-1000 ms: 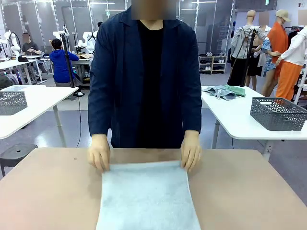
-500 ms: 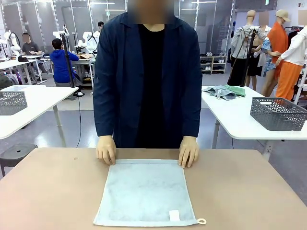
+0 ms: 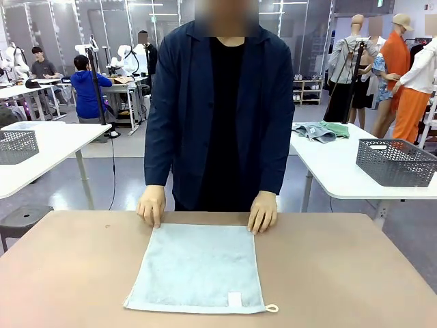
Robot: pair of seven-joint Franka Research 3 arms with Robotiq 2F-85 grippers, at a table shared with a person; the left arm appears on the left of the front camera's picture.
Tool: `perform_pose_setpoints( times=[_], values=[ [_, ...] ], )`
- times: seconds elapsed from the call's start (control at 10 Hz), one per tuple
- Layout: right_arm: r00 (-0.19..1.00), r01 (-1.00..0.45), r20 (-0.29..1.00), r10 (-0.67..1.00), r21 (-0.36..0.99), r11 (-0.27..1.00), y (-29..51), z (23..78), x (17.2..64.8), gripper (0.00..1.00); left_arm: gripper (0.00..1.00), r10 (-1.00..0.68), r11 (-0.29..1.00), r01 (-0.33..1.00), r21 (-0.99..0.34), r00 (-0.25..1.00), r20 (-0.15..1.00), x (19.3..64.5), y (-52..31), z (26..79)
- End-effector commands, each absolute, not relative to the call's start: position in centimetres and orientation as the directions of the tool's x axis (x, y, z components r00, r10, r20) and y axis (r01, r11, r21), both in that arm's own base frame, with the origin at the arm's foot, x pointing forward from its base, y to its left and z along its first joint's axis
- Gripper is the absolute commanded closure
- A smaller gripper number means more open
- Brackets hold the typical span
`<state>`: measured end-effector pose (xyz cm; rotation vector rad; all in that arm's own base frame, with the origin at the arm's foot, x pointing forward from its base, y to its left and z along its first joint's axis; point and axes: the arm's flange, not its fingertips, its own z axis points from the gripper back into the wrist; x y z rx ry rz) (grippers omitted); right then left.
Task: Fold the towels and place them in the basket.
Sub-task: When a person lays out a Towel with hook on the table, fold it in half twice.
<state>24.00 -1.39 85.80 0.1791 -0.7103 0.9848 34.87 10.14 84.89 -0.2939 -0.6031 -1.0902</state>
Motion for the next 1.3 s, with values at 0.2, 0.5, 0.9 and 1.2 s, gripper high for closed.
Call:
perform_pose_setpoints(
  times=[0.2,0.5,0.9,1.2],
  values=[
    [0.339,-0.821,0.621,0.707,-0.172,0.544,-1.3,85.7,24.1,0.00,0.00,-0.738,0.446,0.892,0.068,0.324,0.592,34.8,10.2,84.9],
    [0.334,-0.833,0.616,0.713,-0.160,0.529,-0.6,84.8,24.1,0.00,0.00,-0.752,0.420,0.906,0.060,0.310,0.582,34.7,9.1,83.4],
    [0.269,-0.932,0.524,0.808,-0.071,0.356,6.4,76.9,24.1,0.00,0.00,-0.855,0.274,0.961,-0.031,0.258,0.450,32.2,2.5,73.7],
    [0.211,-0.977,0.403,0.890,0.050,0.209,11.5,67.9,23.1,0.00,0.00,-0.890,0.104,0.973,-0.208,0.184,0.418,28.7,-1.9,64.5]
  ],
)
